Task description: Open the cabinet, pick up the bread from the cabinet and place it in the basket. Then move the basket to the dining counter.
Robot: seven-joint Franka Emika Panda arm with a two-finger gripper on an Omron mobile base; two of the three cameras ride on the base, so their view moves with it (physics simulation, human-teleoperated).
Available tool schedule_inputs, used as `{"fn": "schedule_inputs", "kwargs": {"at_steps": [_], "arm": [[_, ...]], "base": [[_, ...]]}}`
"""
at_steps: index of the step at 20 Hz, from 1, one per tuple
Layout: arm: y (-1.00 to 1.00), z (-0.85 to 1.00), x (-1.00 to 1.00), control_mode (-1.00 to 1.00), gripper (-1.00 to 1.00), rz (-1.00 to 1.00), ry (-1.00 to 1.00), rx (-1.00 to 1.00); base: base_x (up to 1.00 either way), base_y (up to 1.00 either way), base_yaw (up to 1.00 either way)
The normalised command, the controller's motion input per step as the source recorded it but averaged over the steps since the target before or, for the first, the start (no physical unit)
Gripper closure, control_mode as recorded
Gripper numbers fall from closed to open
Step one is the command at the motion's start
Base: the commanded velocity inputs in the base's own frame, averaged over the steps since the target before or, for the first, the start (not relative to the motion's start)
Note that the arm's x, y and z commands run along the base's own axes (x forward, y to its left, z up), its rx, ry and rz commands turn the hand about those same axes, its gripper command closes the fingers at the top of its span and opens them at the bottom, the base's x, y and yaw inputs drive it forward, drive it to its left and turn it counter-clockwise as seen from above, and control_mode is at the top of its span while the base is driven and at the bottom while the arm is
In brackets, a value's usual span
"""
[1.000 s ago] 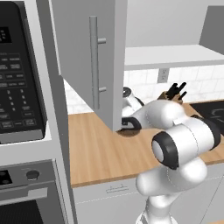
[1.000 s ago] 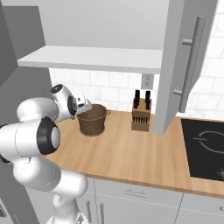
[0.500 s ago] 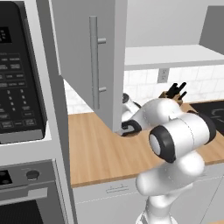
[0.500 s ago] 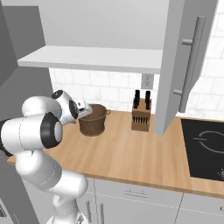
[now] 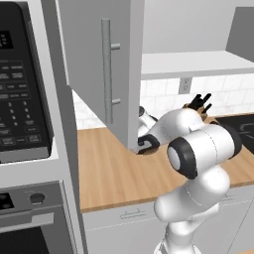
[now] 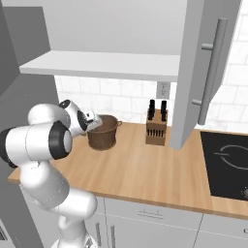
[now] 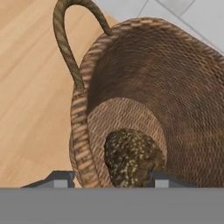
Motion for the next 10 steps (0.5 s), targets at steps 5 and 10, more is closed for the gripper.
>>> {"fn": "schedule_inputs", "kwargs": {"at_steps": [5, 10], "arm": [[0.0, -0.21, 0.0, -1.0, 1.0, 0.01, 0.01, 0.0], [0.0, 0.0, -0.49, -1.0, 1.0, 0.02, -0.03, -0.02]], "base": [[0.0, 0.0, 0.0], [0.0, 0.0, 0.0]]}}
